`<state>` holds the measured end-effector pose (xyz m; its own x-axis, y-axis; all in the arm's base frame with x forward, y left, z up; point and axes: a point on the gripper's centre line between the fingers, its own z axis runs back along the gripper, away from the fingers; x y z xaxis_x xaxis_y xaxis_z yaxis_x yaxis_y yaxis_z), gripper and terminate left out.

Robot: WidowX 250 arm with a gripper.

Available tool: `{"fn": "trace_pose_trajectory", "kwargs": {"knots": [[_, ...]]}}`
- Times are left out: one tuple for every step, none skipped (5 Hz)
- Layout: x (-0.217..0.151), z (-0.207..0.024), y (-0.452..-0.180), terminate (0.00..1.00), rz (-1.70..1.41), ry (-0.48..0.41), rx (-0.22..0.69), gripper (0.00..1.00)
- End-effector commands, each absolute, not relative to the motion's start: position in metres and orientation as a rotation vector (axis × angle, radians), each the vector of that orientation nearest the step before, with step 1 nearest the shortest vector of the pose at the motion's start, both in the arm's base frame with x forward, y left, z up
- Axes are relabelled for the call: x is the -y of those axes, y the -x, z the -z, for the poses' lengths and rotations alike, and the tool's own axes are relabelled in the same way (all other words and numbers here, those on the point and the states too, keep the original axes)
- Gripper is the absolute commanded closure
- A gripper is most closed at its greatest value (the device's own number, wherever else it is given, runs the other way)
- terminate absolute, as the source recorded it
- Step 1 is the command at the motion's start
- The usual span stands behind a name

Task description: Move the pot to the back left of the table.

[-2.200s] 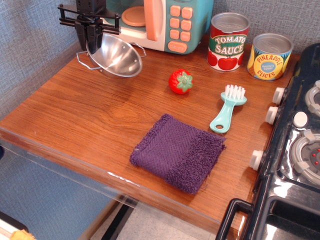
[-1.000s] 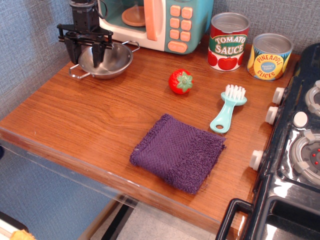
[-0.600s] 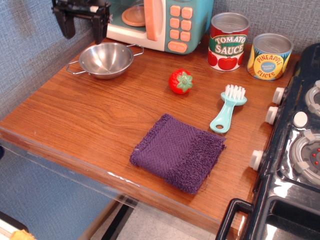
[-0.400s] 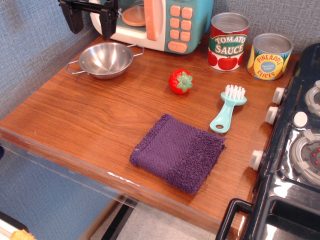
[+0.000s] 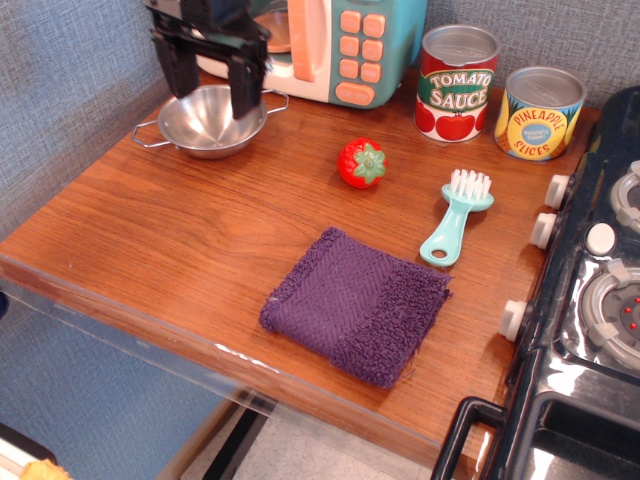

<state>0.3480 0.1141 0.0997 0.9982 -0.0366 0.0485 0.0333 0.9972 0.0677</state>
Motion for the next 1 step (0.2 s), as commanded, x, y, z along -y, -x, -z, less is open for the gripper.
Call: {"fn": "trace_pose_trajectory", "kwargs": {"knots": [[-0.1242, -0.1294, -0.3398, 1.0, 0.027, -0.097, 0.126, 0.0]]}}
